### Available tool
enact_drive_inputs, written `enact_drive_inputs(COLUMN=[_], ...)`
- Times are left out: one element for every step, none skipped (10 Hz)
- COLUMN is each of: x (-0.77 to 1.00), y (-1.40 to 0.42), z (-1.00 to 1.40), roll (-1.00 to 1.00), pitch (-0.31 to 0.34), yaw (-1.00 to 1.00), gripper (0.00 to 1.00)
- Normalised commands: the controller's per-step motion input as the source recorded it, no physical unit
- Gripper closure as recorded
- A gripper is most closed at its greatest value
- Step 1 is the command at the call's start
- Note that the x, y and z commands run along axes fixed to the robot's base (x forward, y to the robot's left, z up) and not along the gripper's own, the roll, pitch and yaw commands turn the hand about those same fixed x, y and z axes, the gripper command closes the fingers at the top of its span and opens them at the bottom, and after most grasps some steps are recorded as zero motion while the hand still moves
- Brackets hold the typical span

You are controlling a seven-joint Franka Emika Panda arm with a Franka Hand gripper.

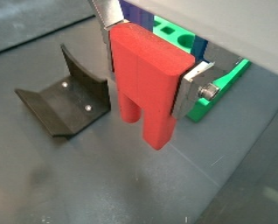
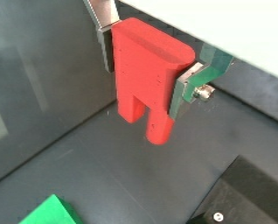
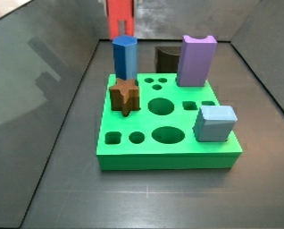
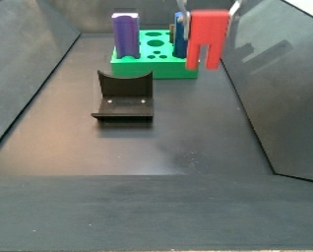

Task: Pick up the square-circle object. Move up. Rotate the square-circle object. Move to above the board. Insert the square-circle object.
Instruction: Rotate the square-circle object.

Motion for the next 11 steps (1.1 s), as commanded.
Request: enact_drive_inputs(x=[0.02,0.02,0.02,0.02,0.02,0.02,0.02,0.02,0.03,0.0,0.0], y=[0.02,0.02,0.03,0.03,0.04,0.04,0.03,0.03,0.03,0.0,0.0], z=[-1.0,-1.0,-1.0,-1.0,-0.83,-0.73,-0.52,-0.37,-0.18,0.0,1.0], roll=[-0.11,-0.1,-0.09,-0.08,-0.07,-0.06,-0.05,-0.04,-0.03,0.17,0.17], pitch=[-0.058,-0.053,-0.05,-0.049,-0.05,-0.051,-0.045,-0.041,-0.033,-0.009,-0.005], yaw=[-0.05,-0.05,-0.05,-0.05,-0.05,-0.05,-0.05,-0.05,-0.05,-0.05,-0.05], gripper=[1.0,1.0,1.0,1.0,1.0,1.0,1.0,1.0,1.0,0.0,0.0])
